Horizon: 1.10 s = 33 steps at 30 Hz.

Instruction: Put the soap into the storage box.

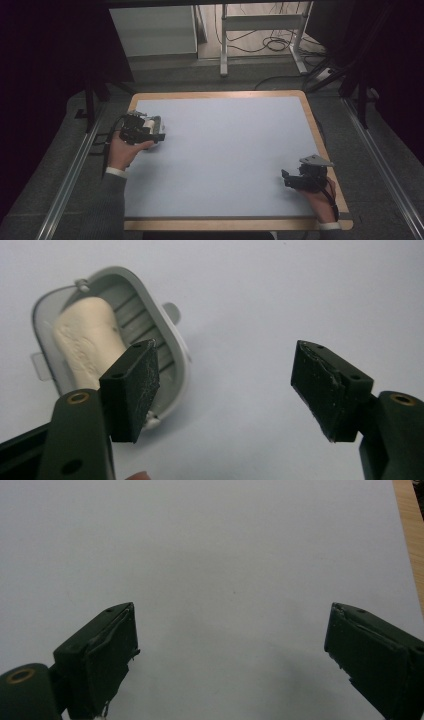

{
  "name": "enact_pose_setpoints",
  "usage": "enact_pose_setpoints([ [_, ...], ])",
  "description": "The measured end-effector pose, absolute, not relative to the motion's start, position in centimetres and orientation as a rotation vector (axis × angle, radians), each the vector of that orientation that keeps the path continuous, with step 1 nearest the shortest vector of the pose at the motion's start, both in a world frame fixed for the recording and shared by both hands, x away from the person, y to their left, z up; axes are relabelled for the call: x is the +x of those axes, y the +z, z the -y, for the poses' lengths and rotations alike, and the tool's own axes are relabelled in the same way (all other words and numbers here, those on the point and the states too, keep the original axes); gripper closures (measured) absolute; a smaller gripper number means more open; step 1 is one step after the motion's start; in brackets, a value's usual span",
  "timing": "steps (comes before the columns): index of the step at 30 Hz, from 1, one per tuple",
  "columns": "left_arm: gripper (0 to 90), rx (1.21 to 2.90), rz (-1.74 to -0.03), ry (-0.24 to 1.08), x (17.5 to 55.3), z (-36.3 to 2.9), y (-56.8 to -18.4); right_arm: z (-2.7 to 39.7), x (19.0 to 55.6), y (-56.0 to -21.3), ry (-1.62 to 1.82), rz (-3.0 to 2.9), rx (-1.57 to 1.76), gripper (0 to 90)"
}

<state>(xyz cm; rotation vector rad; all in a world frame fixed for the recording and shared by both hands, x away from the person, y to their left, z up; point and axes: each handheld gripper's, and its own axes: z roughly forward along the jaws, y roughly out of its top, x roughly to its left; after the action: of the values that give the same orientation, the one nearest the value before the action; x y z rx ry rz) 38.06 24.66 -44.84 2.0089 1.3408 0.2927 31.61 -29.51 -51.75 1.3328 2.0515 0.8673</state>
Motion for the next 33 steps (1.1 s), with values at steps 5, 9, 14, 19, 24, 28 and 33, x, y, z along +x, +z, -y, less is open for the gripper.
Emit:
enact_pose_setpoints([
  [5, 27.0, 2.029, -1.301, 0.263, 36.3, -23.7, -46.3, 29.5, 31.6, -51.8, 0.866, -2.053, 1.332, 6.8],
  [9, 26.7, 2.049, -1.275, 0.233, 35.0, -22.8, -47.8, 29.5, 31.6, -51.7, 0.866, -2.054, 1.328, 6.8],
  [14, 26.2, 2.068, -1.255, 0.203, 34.0, -22.0, -49.0, 29.5, 31.6, -51.8, 0.863, -2.054, 1.329, 6.8],
  [19, 25.9, 2.067, -1.222, 0.183, 32.4, -20.8, -50.4, 29.4, 31.6, -51.8, 0.861, -2.056, 1.325, 6.8],
  [24, 26.1, 2.049, -1.200, 0.172, 31.0, -20.5, -51.2, 29.4, 31.5, -51.7, 0.862, -2.054, 1.320, 7.0],
  [28, 26.1, 2.046, -1.204, 0.175, 30.4, -20.6, -51.8, 29.5, 31.5, -51.7, 0.858, -2.053, 1.323, 7.0],
  [33, 25.9, 2.047, -1.199, 0.175, 30.3, -20.7, -51.9, 29.4, 31.5, -51.7, 0.857, -2.052, 1.323, 7.0],
])
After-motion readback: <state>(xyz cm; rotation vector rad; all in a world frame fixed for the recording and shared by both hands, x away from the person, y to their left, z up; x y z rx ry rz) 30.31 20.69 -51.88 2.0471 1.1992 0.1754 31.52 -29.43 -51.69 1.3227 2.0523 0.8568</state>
